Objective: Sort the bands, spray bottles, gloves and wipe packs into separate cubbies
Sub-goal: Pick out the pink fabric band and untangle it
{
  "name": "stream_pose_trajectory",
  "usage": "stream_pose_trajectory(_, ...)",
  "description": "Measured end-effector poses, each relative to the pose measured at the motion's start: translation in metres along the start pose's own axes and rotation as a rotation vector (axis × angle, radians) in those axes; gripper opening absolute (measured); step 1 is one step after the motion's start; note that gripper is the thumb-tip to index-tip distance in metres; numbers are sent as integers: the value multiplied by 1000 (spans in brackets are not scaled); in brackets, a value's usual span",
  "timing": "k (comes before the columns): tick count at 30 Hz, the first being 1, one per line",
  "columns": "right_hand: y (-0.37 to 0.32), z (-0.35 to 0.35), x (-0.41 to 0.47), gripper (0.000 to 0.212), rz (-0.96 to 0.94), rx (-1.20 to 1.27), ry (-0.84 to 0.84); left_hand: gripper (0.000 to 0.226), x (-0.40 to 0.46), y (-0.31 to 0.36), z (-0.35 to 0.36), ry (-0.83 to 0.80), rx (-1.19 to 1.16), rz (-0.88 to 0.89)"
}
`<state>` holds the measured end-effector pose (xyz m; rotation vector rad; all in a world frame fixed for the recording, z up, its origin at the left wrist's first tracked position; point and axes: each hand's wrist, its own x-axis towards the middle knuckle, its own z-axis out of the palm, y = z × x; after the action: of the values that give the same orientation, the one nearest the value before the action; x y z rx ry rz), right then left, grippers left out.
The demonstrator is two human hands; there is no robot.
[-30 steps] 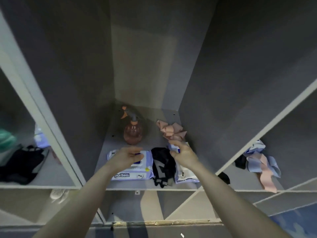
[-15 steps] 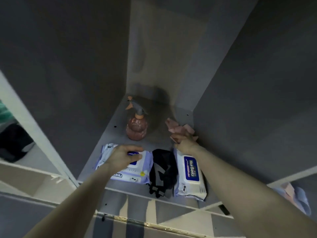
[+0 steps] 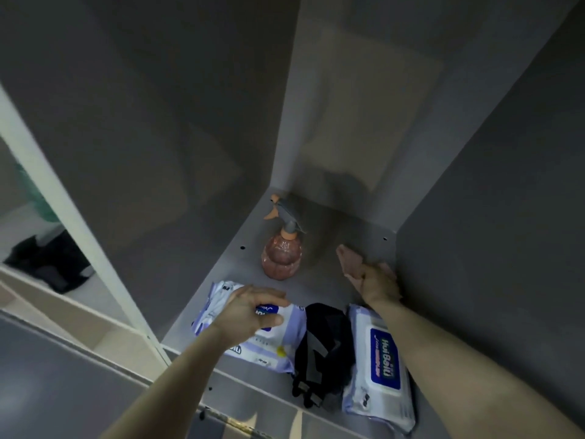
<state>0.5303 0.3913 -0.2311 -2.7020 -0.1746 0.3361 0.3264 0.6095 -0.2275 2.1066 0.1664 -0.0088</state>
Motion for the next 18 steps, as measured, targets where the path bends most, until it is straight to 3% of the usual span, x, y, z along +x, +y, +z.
stream_pose_trajectory(3, -27, -34, -30, 29, 163, 207, 216, 25, 5, -1, -1, -14, -21, -17)
stream_pose_trajectory(5, -43, -57, -51, 8, 190, 531, 345, 29, 5, 0, -3, -35, -92, -57)
stream_pose_trajectory(8, -66, -84, -67, 12, 189, 821, 464, 32, 4, 12, -3, -80, -159, -166)
stream_pose_trajectory(10, -84, -99, -83, 26, 104, 1012, 541, 27, 4, 35, -5, -62, -216, -175)
stream_pose_trajectory(12, -98, -115, -103, 34, 17, 1165, 521, 28, 1, 71, -10, 60, -330, -81)
stream_pose_trajectory(15, -114, -139, -151, 35, -116, 1168, 300, 55, -18, 134, -18, 227, -406, 154)
stream_pose_trajectory(18, -122, -151, -206, 24, -244, 1152, 60, 67, -56, 186, -27, 45, -581, 328)
